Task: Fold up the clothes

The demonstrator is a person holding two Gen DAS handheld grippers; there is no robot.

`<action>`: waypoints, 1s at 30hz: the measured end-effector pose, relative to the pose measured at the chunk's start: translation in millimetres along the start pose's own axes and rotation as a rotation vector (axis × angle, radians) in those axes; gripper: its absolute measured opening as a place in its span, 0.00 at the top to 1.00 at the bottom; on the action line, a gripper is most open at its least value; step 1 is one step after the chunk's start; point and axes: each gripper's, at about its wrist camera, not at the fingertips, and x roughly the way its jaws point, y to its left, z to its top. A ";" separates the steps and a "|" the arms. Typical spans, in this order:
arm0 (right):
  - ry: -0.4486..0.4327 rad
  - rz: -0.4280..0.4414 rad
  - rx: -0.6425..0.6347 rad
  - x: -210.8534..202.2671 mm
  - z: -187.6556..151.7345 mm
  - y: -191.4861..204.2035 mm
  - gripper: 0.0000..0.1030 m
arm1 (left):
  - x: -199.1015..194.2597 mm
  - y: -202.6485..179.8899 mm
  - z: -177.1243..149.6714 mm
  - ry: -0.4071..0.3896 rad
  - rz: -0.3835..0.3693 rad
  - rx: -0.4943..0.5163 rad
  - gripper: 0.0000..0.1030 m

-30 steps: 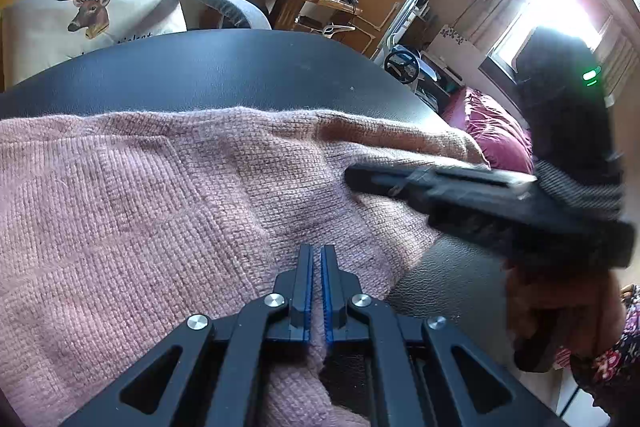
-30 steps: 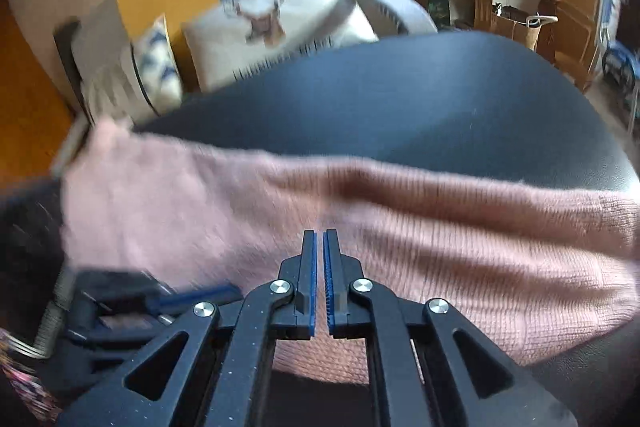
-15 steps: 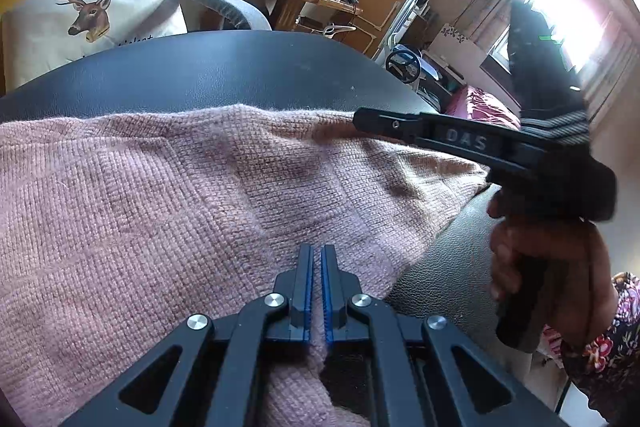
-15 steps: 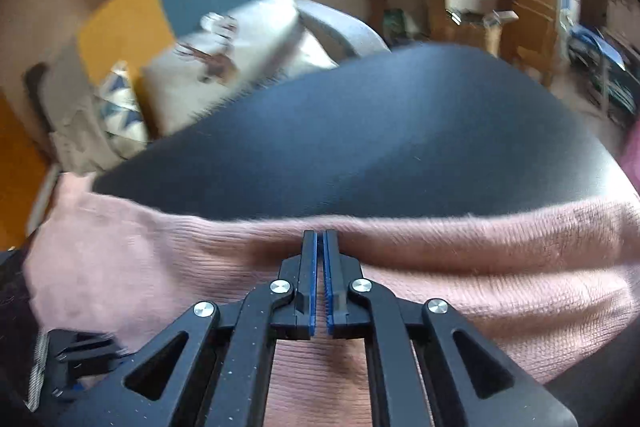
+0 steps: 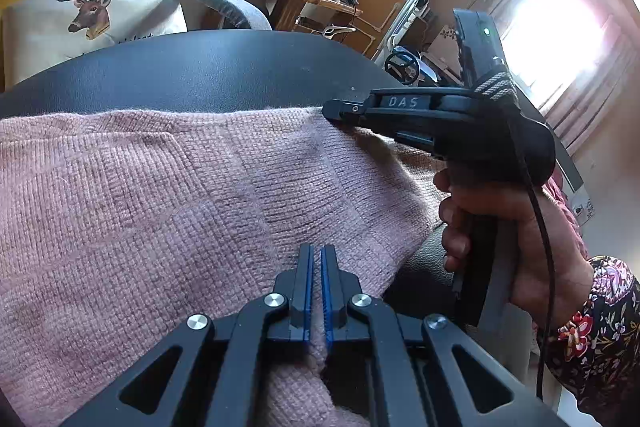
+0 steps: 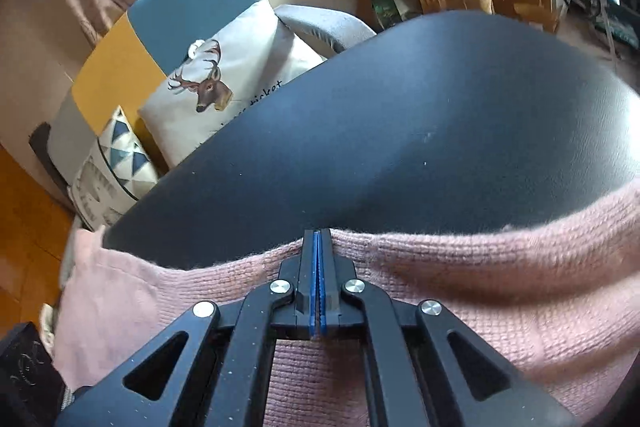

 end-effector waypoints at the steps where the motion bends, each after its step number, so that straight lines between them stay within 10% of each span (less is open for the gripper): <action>1: 0.001 -0.047 -0.047 -0.8 0.7 6.9 1.00 | 0.1 -0.5 0.2 -0.001 0.002 0.002 0.96; 3: -0.008 -0.162 -0.120 -9.9 -0.4 20.2 0.96 | 0.4 -1.6 0.5 -0.001 0.008 0.007 0.96; 9: -0.017 -0.099 -0.185 -67.3 -36.0 21.5 0.81 | -0.3 -1.9 1.0 0.000 0.012 0.009 0.96; 17: -0.001 -0.027 -0.171 -95.8 -78.6 2.5 0.81 | -3.1 -9.8 -2.2 0.002 0.034 0.028 0.96; 25: 0.017 -0.169 -0.098 -103.1 -82.5 -44.8 0.86 | -3.4 -11.3 -1.8 0.001 0.042 0.034 0.96; 30: -0.004 -0.050 0.004 -102.9 -66.6 -56.6 0.83 | -4.0 -8.7 -2.1 0.001 0.037 0.031 0.96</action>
